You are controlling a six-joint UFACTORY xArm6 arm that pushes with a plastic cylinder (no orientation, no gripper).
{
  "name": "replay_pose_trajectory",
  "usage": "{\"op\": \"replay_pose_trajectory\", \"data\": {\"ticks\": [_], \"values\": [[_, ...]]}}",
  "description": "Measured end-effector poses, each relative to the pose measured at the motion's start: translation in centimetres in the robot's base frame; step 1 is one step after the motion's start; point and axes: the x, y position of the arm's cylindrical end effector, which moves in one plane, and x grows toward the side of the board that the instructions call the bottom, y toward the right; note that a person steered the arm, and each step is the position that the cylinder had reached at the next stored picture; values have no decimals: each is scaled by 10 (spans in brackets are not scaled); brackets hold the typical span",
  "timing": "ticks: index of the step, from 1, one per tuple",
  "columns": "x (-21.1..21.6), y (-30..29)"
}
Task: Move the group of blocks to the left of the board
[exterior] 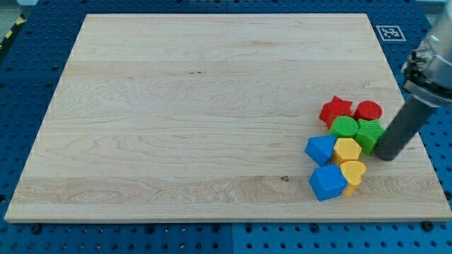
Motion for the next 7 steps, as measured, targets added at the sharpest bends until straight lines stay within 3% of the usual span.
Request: {"op": "replay_pose_trajectory", "data": {"ticks": [1, 2, 3, 5, 7], "values": [[0, -4], [-1, 45], [-34, 59], [-51, 7], [-51, -5]]}}
